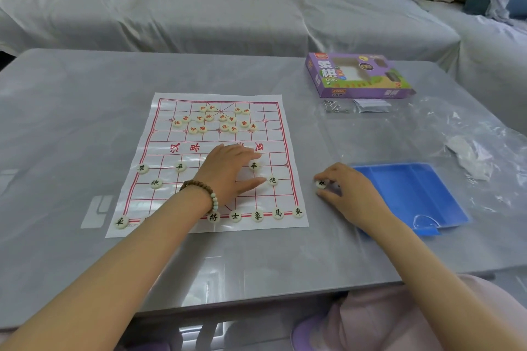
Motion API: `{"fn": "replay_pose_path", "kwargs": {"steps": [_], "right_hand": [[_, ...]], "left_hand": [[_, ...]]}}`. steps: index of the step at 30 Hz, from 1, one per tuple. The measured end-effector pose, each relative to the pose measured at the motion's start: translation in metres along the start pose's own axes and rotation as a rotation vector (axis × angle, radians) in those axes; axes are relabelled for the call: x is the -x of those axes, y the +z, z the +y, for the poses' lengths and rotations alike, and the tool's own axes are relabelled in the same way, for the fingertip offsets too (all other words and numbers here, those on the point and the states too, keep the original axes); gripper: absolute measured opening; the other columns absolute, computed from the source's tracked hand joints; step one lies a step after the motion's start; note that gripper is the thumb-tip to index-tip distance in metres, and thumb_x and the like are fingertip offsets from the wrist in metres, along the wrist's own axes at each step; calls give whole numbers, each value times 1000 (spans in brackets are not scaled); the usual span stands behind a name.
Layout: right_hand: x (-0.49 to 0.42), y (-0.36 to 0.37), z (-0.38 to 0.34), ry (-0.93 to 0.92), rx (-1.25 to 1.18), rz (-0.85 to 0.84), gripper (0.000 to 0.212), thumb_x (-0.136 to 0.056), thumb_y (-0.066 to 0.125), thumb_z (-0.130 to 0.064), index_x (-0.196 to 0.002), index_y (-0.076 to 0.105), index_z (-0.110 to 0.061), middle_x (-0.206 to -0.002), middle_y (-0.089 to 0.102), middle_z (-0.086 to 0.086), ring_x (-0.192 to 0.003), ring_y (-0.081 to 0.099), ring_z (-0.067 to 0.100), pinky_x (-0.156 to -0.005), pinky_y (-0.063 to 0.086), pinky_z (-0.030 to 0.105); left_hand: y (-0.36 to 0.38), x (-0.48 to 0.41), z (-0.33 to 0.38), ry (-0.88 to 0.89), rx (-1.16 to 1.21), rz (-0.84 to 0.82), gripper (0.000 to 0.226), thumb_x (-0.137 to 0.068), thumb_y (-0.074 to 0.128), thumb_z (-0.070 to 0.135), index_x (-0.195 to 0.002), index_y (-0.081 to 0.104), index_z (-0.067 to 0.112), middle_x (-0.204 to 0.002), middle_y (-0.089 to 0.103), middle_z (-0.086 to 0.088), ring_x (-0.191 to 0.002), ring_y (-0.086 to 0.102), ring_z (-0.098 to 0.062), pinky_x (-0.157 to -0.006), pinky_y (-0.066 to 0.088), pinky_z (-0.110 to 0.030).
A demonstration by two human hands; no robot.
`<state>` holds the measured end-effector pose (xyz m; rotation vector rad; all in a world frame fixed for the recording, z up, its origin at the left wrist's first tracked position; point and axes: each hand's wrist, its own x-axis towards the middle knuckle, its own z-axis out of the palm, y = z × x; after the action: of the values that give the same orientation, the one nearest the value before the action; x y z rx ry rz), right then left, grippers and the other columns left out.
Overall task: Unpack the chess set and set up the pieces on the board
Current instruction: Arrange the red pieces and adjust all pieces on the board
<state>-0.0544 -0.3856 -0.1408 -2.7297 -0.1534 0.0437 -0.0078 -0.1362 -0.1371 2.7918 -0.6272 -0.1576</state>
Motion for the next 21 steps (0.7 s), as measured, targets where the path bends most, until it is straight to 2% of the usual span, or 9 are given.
{"fn": "replay_pose_path", "kwargs": {"steps": [4,9,15,18,21], "right_hand": [[-3,4,-2,-7,-24,40,18,-90,59,-26,-107,66,-22,-106,60,-6,-91,55,9,-80,44,20],[-24,6,-18,7,-236,135,17,-88,62,-27,-104,65,-21,-98,61,-5,-87,54,8,-78,42,19],[-61,25,-33,-17,-159,81,24,-85,64,-37,-104,64,-23,-97,59,-7,-85,52,7,-77,46,22],[-64,28,-27,-31,-151,1,31,-83,65,-40,-110,64,-24,-101,56,-6,-89,50,8,-77,39,19],[-62,25,-19,-55,-170,-74,33,-85,65,-36,-117,63,-27,-105,53,-5,-91,48,7,-79,35,17]], "left_hand": [[8,-2,-3,-12,-18,-25,64,-84,43,62,-139,35,29,-147,34,8,-136,27,-13,-114,15,-33],[10,-5,-5,-24,-43,-27,66,-84,41,62,-141,32,29,-148,32,8,-137,25,-13,-115,13,-34],[11,-4,-9,-51,-72,-59,71,-84,40,65,-143,27,27,-150,28,8,-138,24,-13,-116,10,-36],[8,-1,-9,-49,-84,-107,73,-83,40,65,-144,26,27,-152,24,9,-139,21,-11,-116,8,-36],[4,-1,-9,-46,-67,-106,74,-82,43,66,-143,27,28,-151,26,9,-138,24,-12,-115,12,-35]]}}
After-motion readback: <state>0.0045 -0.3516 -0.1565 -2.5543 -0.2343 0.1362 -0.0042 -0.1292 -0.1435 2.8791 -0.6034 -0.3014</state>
